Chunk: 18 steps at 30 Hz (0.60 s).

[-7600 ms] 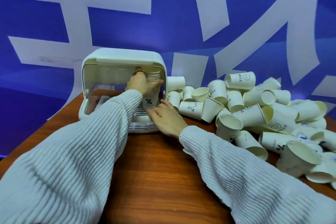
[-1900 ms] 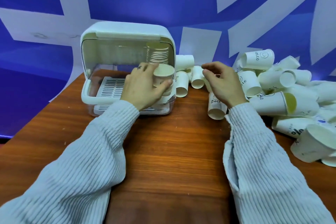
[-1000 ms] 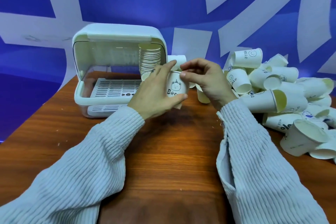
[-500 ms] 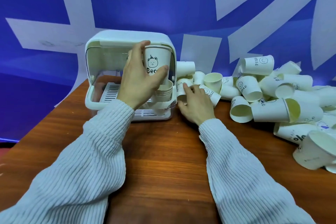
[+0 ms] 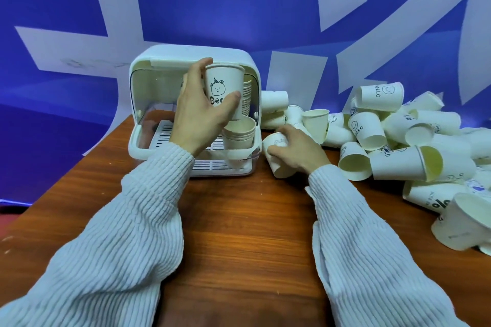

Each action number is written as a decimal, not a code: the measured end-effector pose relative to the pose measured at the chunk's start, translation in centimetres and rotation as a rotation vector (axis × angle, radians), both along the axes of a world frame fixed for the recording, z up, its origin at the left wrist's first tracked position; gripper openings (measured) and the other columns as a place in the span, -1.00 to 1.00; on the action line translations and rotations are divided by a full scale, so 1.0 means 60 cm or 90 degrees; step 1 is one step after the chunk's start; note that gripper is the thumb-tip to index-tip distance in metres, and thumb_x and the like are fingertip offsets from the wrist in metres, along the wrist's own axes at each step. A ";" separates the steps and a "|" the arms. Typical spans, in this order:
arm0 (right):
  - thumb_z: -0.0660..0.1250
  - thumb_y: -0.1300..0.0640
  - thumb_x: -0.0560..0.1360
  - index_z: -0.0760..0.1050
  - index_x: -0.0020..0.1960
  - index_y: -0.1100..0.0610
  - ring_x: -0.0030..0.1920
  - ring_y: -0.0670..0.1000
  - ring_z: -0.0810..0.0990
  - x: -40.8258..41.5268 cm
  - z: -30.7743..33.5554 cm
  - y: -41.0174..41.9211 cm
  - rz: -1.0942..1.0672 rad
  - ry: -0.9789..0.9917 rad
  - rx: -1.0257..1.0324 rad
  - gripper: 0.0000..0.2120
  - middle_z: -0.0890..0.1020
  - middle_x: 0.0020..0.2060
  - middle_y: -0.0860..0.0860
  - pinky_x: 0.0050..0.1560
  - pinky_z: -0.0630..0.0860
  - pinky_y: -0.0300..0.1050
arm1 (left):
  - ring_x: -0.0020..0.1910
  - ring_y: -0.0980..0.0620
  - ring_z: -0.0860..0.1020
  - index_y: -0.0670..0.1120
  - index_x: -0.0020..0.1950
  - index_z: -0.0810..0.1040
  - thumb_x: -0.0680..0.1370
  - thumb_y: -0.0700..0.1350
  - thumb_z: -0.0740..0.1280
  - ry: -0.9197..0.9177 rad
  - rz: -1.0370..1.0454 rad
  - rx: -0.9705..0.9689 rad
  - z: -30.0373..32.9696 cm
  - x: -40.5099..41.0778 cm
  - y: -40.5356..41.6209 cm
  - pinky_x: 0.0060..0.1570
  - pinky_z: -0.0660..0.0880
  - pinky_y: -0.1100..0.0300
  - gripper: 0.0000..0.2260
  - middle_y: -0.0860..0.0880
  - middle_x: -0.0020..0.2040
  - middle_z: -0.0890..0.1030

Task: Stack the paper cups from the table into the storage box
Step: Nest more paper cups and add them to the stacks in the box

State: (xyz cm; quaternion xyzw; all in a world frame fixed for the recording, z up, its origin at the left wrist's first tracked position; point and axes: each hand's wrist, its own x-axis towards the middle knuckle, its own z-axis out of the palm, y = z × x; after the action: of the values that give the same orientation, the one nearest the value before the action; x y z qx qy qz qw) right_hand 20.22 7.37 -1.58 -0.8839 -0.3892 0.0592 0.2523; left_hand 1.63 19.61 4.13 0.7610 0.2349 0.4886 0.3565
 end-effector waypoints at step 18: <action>0.11 -0.02 0.67 0.53 0.15 0.09 0.37 0.17 0.34 -0.091 0.067 0.045 0.202 -0.357 0.051 -0.72 0.52 0.23 0.10 0.45 0.16 0.10 | 0.27 0.03 0.48 -0.09 0.52 0.26 0.49 -0.09 0.44 -0.237 0.070 -0.012 0.014 -0.005 -0.001 0.16 0.51 0.28 -0.35 -0.05 0.37 0.37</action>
State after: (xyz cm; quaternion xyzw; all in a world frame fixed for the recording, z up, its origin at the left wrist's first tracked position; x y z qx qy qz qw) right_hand 14.75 10.05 2.44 -0.7833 -0.5787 -0.1635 0.1575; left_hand 1.32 19.52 4.95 0.6402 0.2108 0.6371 0.3738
